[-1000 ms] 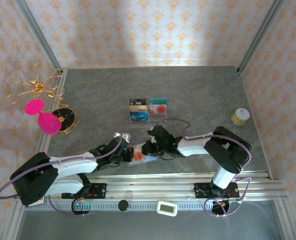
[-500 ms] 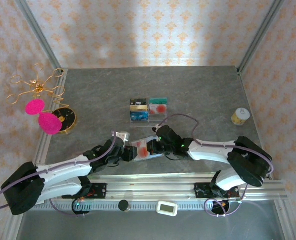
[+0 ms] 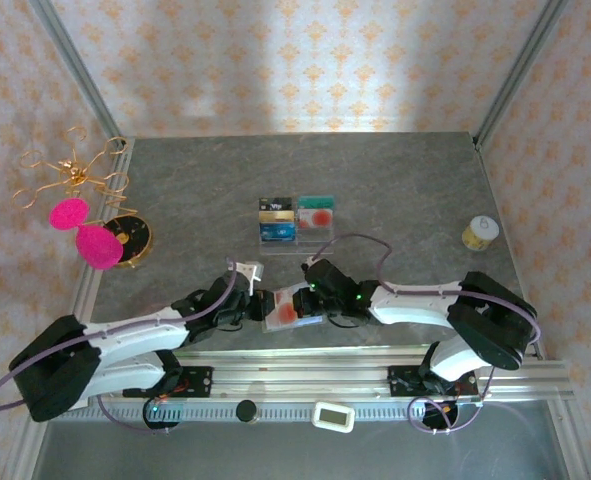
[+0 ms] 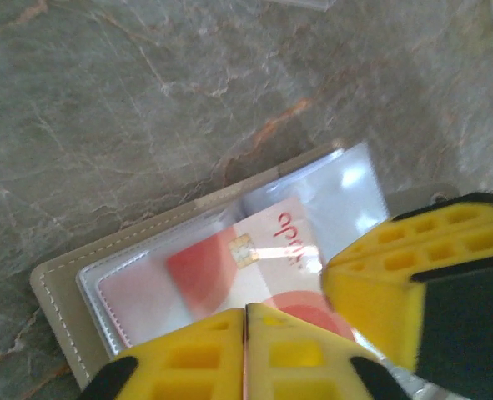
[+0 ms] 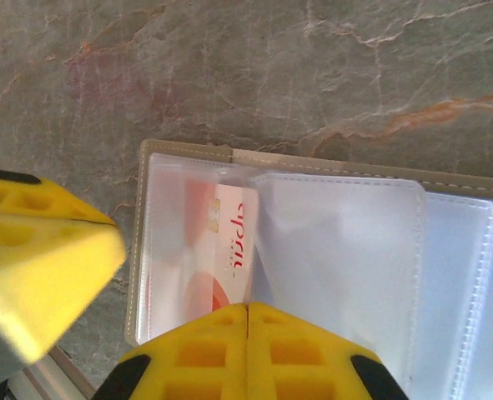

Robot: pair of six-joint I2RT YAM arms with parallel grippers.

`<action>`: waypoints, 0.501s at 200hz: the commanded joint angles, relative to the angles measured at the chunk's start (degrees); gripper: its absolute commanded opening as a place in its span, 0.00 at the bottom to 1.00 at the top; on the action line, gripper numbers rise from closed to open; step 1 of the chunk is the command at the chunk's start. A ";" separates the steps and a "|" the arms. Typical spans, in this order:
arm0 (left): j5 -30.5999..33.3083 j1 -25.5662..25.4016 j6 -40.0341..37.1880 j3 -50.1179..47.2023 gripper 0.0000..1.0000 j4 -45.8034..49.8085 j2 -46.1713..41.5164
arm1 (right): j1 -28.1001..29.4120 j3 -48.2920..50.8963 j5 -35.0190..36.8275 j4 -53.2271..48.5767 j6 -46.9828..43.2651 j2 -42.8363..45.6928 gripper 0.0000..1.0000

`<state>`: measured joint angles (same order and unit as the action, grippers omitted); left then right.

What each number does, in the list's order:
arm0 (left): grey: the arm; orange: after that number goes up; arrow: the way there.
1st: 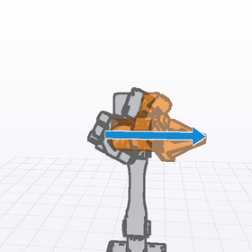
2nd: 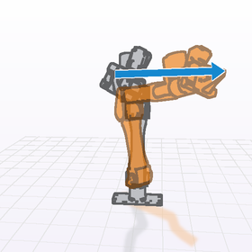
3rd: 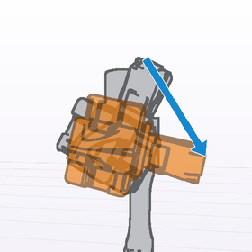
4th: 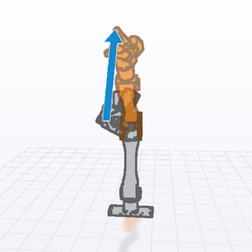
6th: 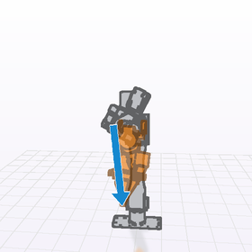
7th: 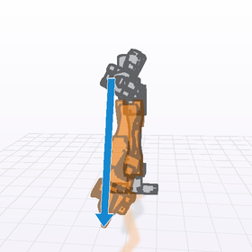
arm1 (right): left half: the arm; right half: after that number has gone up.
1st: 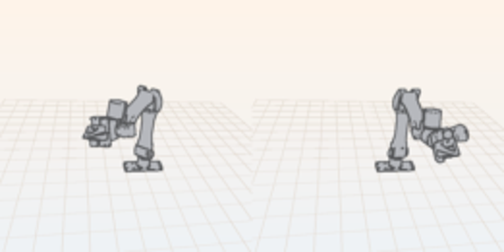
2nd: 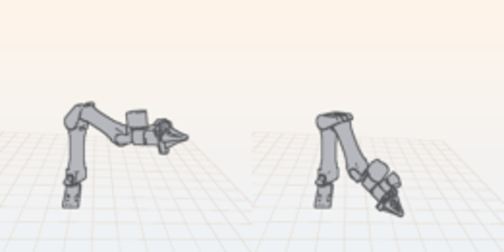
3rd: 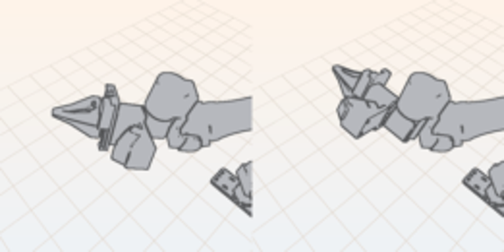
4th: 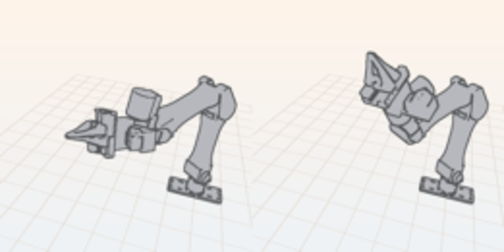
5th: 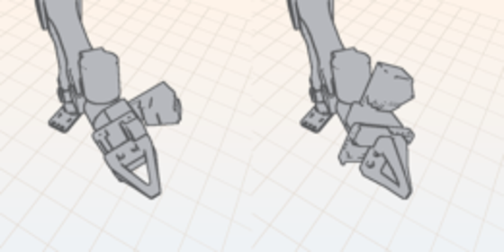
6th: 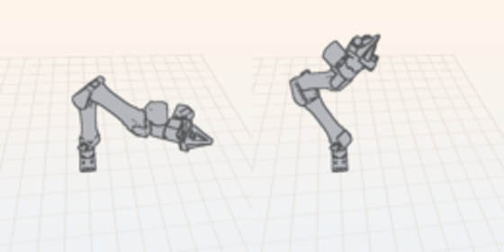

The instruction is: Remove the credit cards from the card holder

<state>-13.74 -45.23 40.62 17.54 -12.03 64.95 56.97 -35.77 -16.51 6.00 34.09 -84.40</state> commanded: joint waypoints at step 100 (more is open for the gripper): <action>-0.84 0.07 -0.97 -0.86 0.00 -5.97 9.83 | 0.16 -4.87 2.82 -5.57 4.45 -6.38 0.26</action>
<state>-14.57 -45.23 40.47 17.78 -16.86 74.04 56.97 -38.68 -14.61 3.36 37.04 -89.52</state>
